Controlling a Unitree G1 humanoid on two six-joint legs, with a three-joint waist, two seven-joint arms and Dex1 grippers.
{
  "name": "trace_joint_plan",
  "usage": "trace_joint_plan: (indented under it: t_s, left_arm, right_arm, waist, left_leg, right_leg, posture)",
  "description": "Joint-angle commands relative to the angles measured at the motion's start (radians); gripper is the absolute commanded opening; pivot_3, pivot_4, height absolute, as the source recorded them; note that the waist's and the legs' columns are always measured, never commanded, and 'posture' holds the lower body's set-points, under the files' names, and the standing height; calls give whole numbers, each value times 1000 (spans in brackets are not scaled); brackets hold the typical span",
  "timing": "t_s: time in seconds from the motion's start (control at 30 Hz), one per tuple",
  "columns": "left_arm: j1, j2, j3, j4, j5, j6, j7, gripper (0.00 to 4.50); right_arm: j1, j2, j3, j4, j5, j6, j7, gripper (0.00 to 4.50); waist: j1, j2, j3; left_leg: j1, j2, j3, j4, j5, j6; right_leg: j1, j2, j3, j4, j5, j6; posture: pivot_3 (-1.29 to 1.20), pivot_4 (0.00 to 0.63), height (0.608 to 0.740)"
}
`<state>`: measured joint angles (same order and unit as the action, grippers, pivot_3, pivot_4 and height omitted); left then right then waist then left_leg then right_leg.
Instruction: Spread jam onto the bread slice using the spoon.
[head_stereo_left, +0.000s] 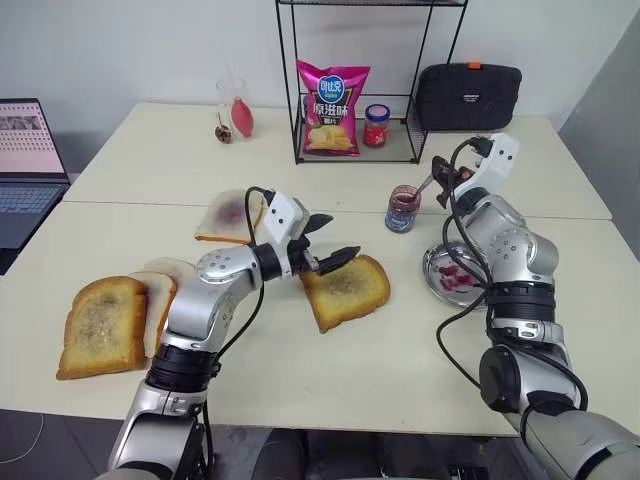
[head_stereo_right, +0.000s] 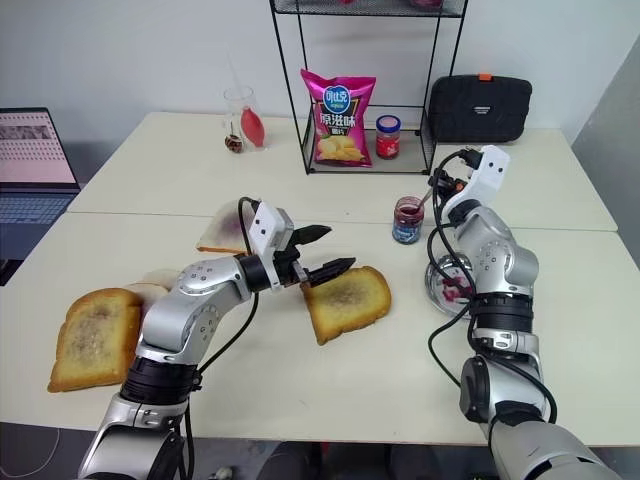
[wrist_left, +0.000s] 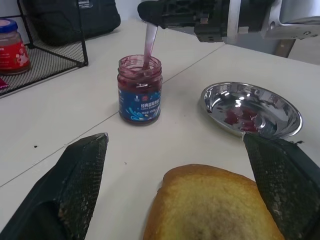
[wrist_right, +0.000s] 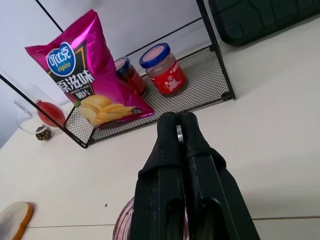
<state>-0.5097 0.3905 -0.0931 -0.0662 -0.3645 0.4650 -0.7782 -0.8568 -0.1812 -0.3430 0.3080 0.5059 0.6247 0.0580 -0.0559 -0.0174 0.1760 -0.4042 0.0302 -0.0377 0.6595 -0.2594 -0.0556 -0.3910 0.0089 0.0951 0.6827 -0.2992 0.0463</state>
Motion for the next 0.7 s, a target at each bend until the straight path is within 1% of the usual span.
trace_joint_plan:
  t_s: [0.03, 0.3, 0.7]
  left_arm:
    - [-22, -3, -1, -7, 4, -28, -12, 4500]
    - [-23, -2, -4, -2, 6, -37, -24, 4500]
    - [-19, 4, 1, -4, 11, -44, -39, 4500]
  right_arm:
    - [-36, -3, -37, -68, 45, 22, -26, 7]
    - [-44, 5, -84, -90, 102, 59, -79, 7]
    - [-62, 66, -179, -80, 226, 104, -194, 7]
  waist:
    - [0, 0, 0]
    - [0, 0, 0]
    - [-1, 0, 0]
  left_leg:
    - [0, 0, 0, 0, 0, 0]
    - [0, 0, 0, 0, 0, 0]
    - [0, 0, 0, -1, 0, 0]
  right_leg:
    - [0, 0, 0, 0, 0, 0]
    - [0, 0, 0, 0, 0, 0]
    - [0, 0, 0, 0, 0, 0]
  posture:
    - [0, 150, 740]
    - [0, 150, 740]
    - [0, 150, 740]
